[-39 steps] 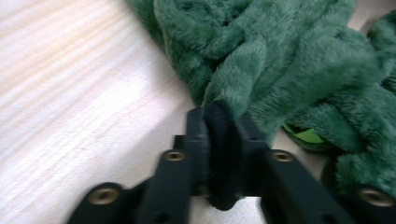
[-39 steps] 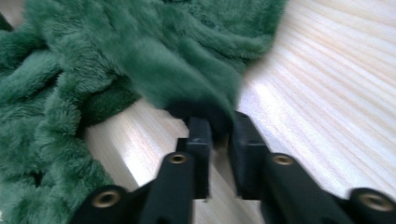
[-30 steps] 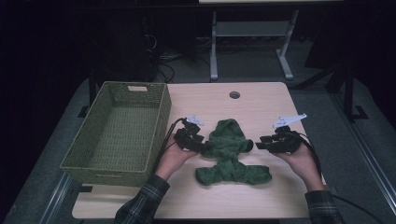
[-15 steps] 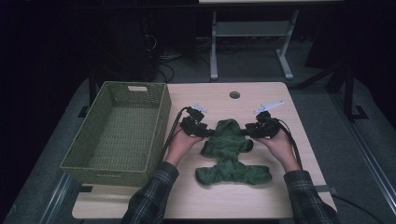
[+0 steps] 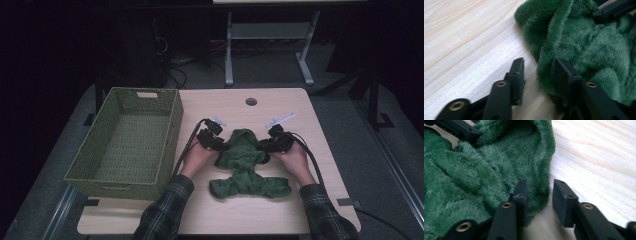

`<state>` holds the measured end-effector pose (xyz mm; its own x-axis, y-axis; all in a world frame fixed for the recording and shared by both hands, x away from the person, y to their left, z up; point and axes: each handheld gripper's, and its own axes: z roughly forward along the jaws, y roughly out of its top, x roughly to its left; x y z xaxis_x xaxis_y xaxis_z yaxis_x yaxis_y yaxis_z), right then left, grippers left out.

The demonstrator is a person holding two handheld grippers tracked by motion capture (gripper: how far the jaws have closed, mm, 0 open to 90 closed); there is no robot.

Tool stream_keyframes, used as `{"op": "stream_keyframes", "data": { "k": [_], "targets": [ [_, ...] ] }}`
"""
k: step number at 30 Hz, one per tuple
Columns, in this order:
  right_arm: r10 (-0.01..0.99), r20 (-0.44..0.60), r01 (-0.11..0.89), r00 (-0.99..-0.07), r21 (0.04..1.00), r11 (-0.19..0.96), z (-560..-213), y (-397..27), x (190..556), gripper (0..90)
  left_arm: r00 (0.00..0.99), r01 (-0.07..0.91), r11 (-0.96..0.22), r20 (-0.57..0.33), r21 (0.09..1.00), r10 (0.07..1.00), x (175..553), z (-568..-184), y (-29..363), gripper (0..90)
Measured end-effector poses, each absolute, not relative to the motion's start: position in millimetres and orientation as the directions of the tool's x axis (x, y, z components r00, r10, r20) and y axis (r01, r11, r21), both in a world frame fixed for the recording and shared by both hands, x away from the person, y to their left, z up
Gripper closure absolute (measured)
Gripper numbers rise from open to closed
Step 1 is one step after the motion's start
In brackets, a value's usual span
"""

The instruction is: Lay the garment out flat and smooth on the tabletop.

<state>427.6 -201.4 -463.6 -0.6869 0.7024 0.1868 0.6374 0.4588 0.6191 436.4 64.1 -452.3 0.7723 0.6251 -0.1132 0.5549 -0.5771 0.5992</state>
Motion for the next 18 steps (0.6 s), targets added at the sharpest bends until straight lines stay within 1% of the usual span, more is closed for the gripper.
{"op": "stream_keyframes", "data": {
  "k": [3, 5, 7, 10, 13, 18],
  "targets": [
    [0.700, 0.173, 0.631, -0.693, 0.615, 0.473, -463.9, -200.2, 427.7, 74.5, 0.773, 0.555, -0.575, -0.115, 0.601, 0.624, 434.6, -453.3, 65.3, 72.0],
    [0.700, 0.172, 0.631, -0.693, 0.614, 0.474, -464.1, -199.7, 427.7, 81.3, 0.779, 0.553, -0.586, -0.120, 0.592, 0.615, 434.7, -454.9, 66.3, 79.7],
    [0.697, 0.167, 0.627, -0.698, 0.612, 0.482, -464.2, -199.2, 427.4, 85.6, 0.779, 0.556, -0.587, -0.122, 0.588, 0.615, 433.9, -455.9, 67.1, 85.7],
    [0.696, 0.150, 0.619, -0.703, 0.611, 0.494, -463.6, -198.3, 426.3, 87.3, 0.776, 0.554, -0.577, -0.120, 0.600, 0.620, 432.7, -454.6, 68.5, 86.7],
    [0.700, 0.121, 0.603, -0.704, 0.623, 0.499, -458.2, -199.9, 424.6, 88.0, 0.769, 0.547, -0.552, -0.117, 0.630, 0.628, 431.4, -446.3, 70.6, 87.1],
    [0.719, 0.106, 0.581, -0.687, 0.674, 0.456, -434.2, -214.8, 425.3, 88.0, 0.761, 0.524, -0.505, -0.111, 0.686, 0.639, 434.1, -429.4, 64.9, 87.1]
  ]
}}
